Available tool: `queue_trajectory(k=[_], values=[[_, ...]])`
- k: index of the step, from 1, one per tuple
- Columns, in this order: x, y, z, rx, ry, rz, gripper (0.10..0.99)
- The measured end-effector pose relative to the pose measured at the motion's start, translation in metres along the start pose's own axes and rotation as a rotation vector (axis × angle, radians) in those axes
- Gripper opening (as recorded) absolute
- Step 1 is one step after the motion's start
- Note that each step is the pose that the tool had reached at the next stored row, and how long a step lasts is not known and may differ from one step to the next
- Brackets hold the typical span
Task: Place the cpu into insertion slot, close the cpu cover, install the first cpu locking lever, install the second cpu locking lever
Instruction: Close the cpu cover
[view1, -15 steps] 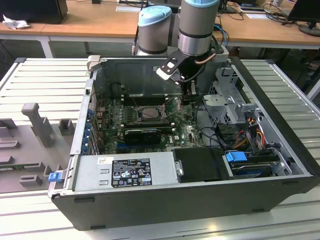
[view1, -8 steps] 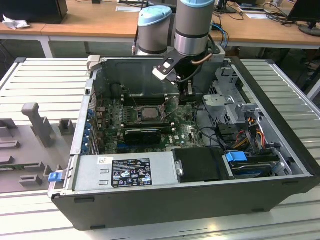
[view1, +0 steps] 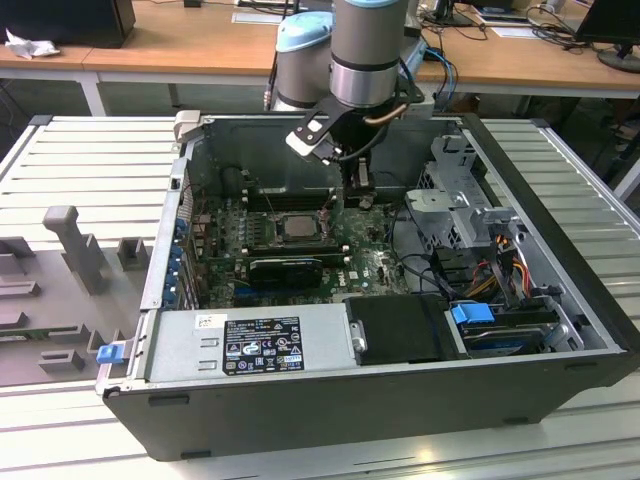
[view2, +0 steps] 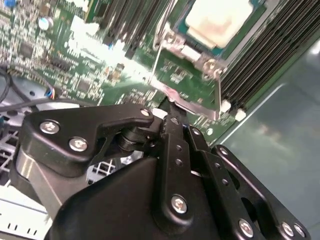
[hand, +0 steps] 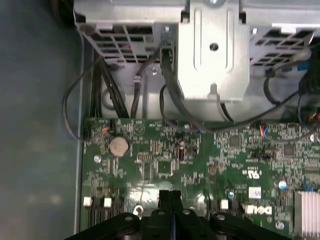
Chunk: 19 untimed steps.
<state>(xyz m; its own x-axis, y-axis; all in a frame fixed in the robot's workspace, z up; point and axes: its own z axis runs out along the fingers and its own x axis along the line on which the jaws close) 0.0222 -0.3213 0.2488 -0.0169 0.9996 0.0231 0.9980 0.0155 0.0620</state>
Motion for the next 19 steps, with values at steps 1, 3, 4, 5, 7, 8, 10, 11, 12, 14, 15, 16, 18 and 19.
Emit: queue_trajectory(k=[1,3,4,5,7,8,10,11,12,14,15,16,18,19], values=[[0.0001,-0.0035,-0.0002,0.000,0.0001,0.000,0.106],[0.0004,-0.0208,-0.0012,0.000,0.0001,0.000,0.106],[0.0005,-0.0264,-0.0015,0.000,0.0000,0.000,0.106],[0.0005,-0.0292,-0.0017,0.000,0.0000,0.000,0.106],[0.0006,-0.0354,-0.0012,0.000,0.0002,0.000,0.106],[0.0006,-0.0378,-0.0001,0.000,0.0000,0.000,0.106],[0.0006,-0.0410,0.0050,0.000,0.0002,0.000,0.106],[0.0006,-0.0415,0.0068,0.000,0.0001,0.000,0.106],[0.0005,-0.0423,0.0104,0.000,0.0000,0.000,0.106],[0.0004,-0.0431,0.0133,0.000,0.0002,0.000,0.106],[0.0005,-0.0439,0.0134,0.001,-0.0002,0.000,0.106],[0.0006,-0.0475,0.0137,0.002,0.0002,-0.001,0.106],[0.0008,-0.0547,0.0139,0.004,0.0006,-0.006,0.106],[0.0008,-0.0566,0.0140,0.005,0.0007,-0.007,0.106]])
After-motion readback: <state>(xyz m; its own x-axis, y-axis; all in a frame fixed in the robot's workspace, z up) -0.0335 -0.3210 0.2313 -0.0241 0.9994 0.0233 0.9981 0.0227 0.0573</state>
